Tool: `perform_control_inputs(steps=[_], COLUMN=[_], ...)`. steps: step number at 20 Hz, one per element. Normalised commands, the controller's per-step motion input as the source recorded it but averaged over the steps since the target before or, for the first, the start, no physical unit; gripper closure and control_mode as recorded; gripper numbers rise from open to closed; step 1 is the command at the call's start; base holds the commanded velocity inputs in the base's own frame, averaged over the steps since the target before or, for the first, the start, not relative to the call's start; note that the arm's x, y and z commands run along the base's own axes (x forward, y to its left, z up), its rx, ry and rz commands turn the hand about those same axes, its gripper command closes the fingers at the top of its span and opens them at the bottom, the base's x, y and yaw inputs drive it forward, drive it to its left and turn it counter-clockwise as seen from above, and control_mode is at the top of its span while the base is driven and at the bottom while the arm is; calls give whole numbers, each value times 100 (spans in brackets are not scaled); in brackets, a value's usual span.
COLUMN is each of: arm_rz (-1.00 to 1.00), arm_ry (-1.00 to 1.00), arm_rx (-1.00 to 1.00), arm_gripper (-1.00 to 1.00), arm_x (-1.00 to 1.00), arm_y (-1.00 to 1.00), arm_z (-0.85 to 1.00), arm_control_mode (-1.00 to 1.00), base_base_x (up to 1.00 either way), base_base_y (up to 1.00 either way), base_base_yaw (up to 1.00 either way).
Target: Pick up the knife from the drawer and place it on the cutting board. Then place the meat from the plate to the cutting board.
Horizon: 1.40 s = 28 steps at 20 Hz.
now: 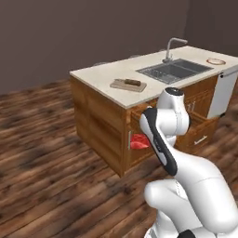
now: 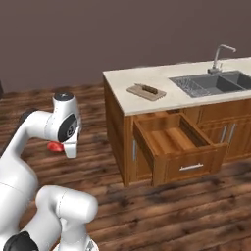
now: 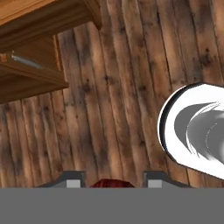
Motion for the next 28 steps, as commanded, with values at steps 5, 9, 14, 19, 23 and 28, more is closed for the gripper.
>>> perform_control_inputs(steps=[5,9,14,19,23,28], arm_rz=[0,0,0,0,0,0], arm_ry=[0,0,0,0,0,0], arm_rx=[0,0,0,0,0,0], arm_gripper=[100,100,100,100,100,100], arm_x=[0,0,0,0,0,0], arm_y=[0,0,0,0,0,0], arm_z=[0,0,0,0,0,0], arm_control_mode=[100,100,100,100,100,100], base_base_x=[19,59,81,94,84,70], base_base_y=[53,68,78,67,34,14], base_base_yaw=[-52,-45,-27,-14,-9,-14])
